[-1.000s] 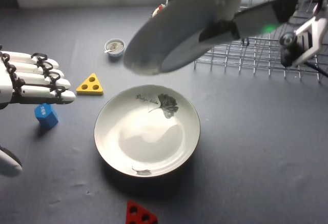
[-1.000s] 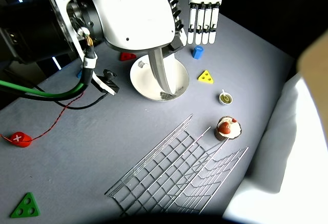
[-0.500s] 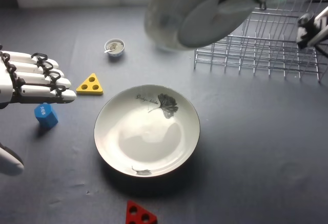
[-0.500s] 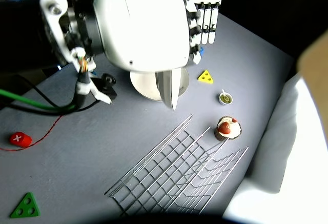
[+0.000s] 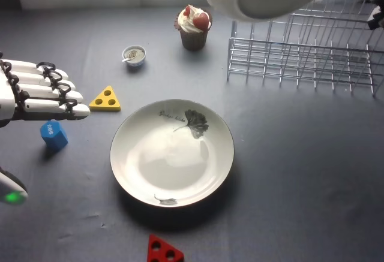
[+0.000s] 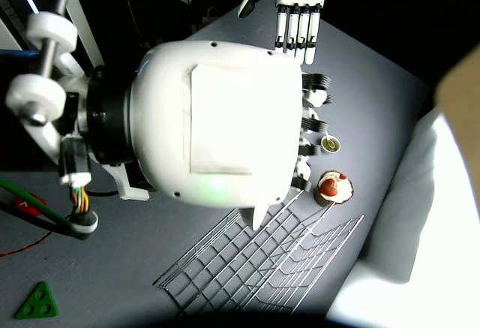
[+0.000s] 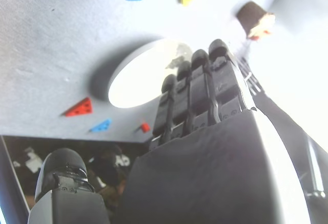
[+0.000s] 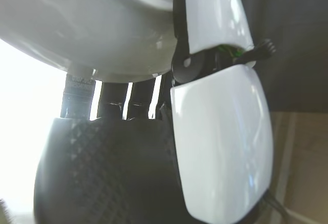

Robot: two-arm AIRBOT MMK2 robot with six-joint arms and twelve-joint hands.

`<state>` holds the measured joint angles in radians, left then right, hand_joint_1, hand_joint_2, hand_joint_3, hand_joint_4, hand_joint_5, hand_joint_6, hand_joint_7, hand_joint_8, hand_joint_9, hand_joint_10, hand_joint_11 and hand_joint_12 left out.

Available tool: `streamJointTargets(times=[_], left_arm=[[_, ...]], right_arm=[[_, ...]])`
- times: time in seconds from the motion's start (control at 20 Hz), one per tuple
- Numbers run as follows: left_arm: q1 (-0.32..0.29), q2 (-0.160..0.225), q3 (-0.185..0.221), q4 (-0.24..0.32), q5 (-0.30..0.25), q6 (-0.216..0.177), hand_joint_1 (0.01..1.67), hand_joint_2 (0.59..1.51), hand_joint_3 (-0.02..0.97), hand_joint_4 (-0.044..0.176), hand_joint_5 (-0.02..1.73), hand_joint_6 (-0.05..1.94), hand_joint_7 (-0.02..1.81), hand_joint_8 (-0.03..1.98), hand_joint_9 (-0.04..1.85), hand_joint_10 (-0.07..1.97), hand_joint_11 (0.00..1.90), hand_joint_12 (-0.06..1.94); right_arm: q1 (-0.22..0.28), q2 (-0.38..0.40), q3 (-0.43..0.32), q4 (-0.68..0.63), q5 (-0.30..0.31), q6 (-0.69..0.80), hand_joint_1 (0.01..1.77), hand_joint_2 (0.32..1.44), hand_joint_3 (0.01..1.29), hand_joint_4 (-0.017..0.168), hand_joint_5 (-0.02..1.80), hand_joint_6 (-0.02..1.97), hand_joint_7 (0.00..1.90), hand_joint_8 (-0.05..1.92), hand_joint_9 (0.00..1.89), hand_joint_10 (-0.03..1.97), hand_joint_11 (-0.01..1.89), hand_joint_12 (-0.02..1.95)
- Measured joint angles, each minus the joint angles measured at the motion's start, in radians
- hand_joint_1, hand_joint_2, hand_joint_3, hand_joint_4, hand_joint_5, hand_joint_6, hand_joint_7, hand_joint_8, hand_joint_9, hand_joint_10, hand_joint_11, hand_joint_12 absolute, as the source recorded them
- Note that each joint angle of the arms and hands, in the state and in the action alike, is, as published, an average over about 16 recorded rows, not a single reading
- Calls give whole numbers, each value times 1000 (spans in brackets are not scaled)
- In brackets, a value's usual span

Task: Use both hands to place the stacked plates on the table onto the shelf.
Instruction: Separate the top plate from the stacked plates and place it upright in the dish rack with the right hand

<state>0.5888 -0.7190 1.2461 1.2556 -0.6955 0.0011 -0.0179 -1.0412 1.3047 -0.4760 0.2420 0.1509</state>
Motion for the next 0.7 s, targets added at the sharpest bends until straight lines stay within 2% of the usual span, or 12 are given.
streamJointTargets(times=[0.7], left_arm=[[0, -10, 6, -17, -4, 0, 114, 951, 4, 8, 56, 12, 71, 12, 63, 4, 41, 11]], right_arm=[[49, -13, 67, 124, -111, -35, 1486, 936, 13, -8, 900, 1009, 1019, 693, 1088, 760, 999, 1333]])
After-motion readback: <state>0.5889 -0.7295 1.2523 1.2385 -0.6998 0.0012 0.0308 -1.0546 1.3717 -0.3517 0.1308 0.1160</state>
